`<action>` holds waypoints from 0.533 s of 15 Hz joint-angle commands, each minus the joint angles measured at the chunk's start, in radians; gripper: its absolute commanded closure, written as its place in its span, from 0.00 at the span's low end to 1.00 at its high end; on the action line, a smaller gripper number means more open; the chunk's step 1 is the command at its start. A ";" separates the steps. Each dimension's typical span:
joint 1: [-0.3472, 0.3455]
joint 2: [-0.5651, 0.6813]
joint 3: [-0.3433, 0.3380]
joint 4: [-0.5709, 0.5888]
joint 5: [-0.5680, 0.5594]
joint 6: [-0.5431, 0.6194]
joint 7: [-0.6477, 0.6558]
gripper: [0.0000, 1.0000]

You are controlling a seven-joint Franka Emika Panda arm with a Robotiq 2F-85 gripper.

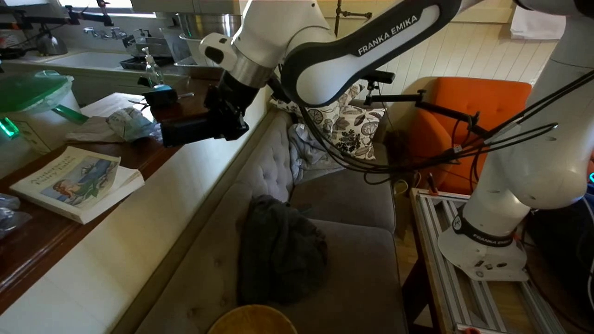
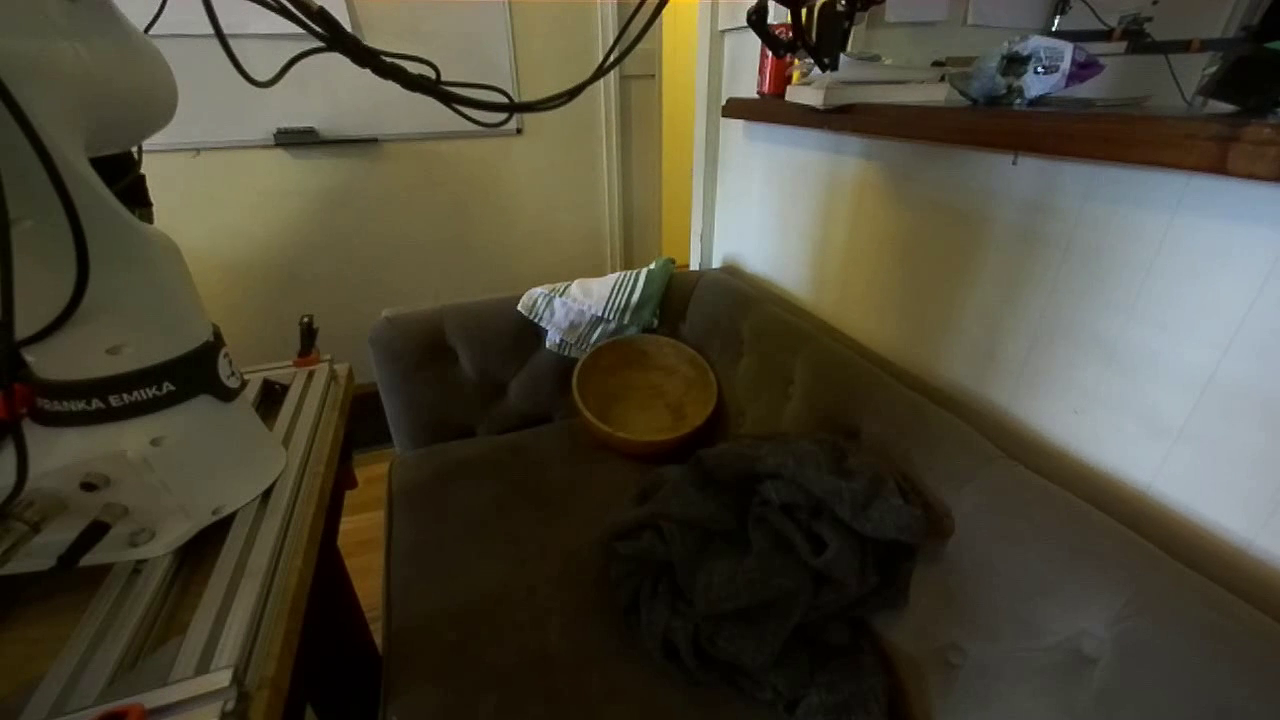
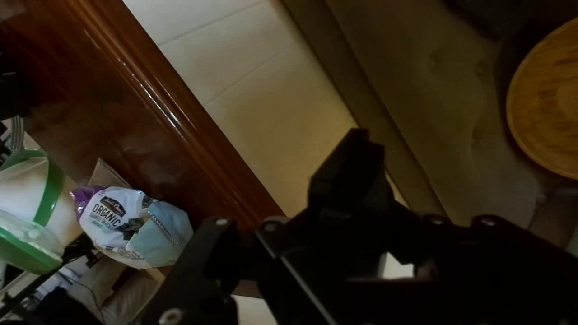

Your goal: Remove the black remote from the wooden bowl and put it on the wooden top counter

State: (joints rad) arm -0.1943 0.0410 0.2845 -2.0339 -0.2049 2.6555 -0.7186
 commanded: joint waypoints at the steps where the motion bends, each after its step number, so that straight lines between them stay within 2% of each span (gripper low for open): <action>1: 0.086 0.001 -0.087 0.001 0.004 0.001 -0.001 0.75; 2: 0.086 0.001 -0.087 0.001 0.004 0.001 -0.001 0.94; 8: 0.185 0.064 -0.168 0.165 -0.096 -0.213 0.218 0.94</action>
State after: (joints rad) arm -0.0600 0.0646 0.1542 -1.9807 -0.2453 2.5507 -0.5987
